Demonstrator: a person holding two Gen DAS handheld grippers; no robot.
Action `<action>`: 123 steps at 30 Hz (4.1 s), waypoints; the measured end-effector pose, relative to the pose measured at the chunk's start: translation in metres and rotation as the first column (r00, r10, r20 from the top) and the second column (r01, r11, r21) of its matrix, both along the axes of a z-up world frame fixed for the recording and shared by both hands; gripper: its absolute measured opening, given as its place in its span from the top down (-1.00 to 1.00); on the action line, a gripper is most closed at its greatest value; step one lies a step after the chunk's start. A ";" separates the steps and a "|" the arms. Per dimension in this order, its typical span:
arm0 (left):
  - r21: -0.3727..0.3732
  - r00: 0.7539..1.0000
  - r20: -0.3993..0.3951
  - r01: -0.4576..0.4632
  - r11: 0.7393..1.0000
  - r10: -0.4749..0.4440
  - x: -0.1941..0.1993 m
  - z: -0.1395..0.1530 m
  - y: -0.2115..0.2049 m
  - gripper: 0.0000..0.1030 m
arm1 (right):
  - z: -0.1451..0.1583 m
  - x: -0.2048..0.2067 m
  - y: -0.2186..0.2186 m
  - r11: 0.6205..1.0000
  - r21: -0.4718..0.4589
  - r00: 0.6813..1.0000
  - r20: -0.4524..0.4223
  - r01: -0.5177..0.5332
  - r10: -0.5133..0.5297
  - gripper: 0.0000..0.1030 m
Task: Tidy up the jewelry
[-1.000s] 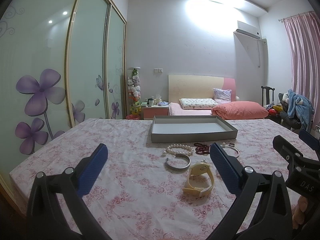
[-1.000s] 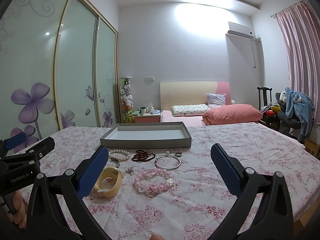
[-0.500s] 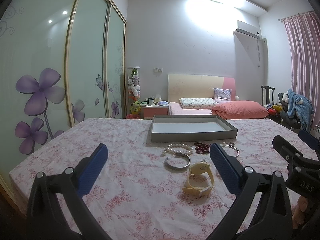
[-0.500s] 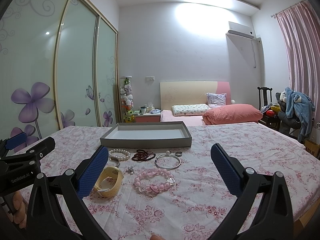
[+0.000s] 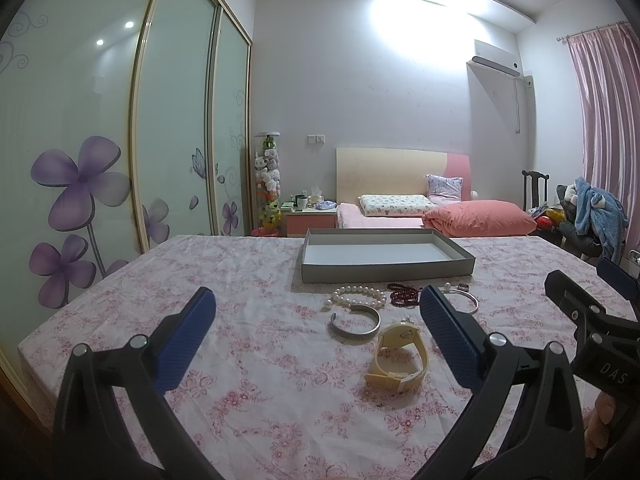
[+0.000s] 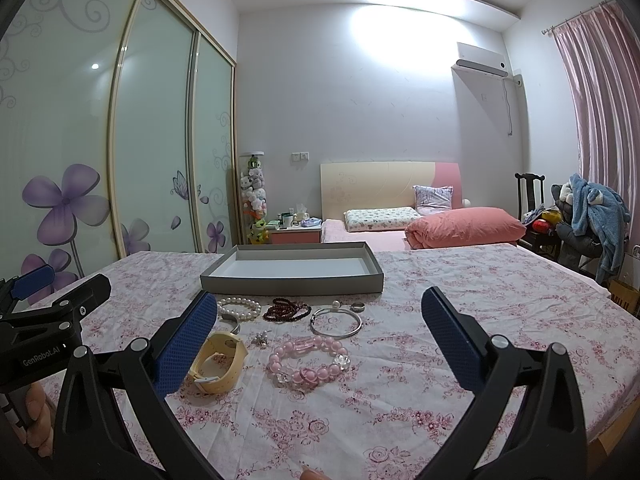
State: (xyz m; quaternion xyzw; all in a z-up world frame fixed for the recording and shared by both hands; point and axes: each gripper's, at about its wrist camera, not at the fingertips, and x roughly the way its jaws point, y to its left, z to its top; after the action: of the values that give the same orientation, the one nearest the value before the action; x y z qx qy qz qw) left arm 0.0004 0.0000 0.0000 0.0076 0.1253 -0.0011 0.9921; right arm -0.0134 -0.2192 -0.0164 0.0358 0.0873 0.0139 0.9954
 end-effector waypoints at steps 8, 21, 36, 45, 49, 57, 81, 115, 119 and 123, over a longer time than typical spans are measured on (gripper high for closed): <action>0.001 1.000 -0.006 0.001 1.000 -0.001 -0.002 -0.003 -0.001 -0.92 | 0.001 0.000 0.000 1.000 0.002 1.000 -0.005 0.002 -0.002 -0.97; -0.007 0.989 -0.143 0.042 0.999 -0.042 0.030 -0.024 -0.011 -0.92 | -0.012 0.013 -0.007 1.000 0.022 0.999 -0.051 0.004 -0.003 -0.97; -0.114 0.846 -0.496 0.161 0.980 -0.197 0.113 -0.072 -0.038 -0.92 | -0.028 0.036 -0.022 0.996 0.083 0.989 -0.147 0.018 -0.005 -0.97; -0.076 0.786 -0.588 0.183 0.980 -0.192 0.137 -0.086 -0.059 -0.54 | -0.031 0.046 -0.020 0.996 0.084 0.984 -0.178 0.014 0.001 -0.97; -0.053 0.791 -0.584 0.189 0.981 -0.184 0.136 -0.087 -0.061 -0.30 | -0.033 0.048 -0.019 0.996 0.085 0.982 -0.190 0.014 0.003 -0.97; -0.080 0.797 -0.572 0.180 0.980 -0.193 0.141 -0.085 -0.049 0.17 | -0.035 0.062 -0.017 0.996 0.085 0.967 -0.254 -0.004 0.026 -0.97; -0.097 0.807 -0.583 0.044 0.994 -0.093 0.156 -0.078 0.039 0.21 | -0.069 0.154 -0.007 0.999 -0.028 0.762 -0.647 -0.034 0.008 0.58; -0.022 0.973 -0.223 0.064 0.998 -0.067 0.153 -0.006 0.004 0.21 | 0.020 0.133 -0.010 0.986 0.092 0.976 -0.159 -0.137 0.151 0.62; -0.007 0.981 -0.185 0.061 0.998 -0.062 0.166 0.004 -0.005 0.21 | 0.030 0.145 -0.011 0.988 0.090 0.983 -0.123 -0.127 0.137 0.62; 0.009 0.987 -0.150 0.056 0.998 -0.054 0.183 0.013 -0.011 0.20 | 0.041 0.160 -0.012 0.990 0.076 0.988 -0.082 -0.121 0.127 0.62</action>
State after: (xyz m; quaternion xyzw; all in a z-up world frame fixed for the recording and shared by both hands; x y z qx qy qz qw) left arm 0.1831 -0.0111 0.0129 0.0174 0.1990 -0.0282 0.9794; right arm 0.1461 -0.2308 0.0247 0.0659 0.1320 0.0773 0.9860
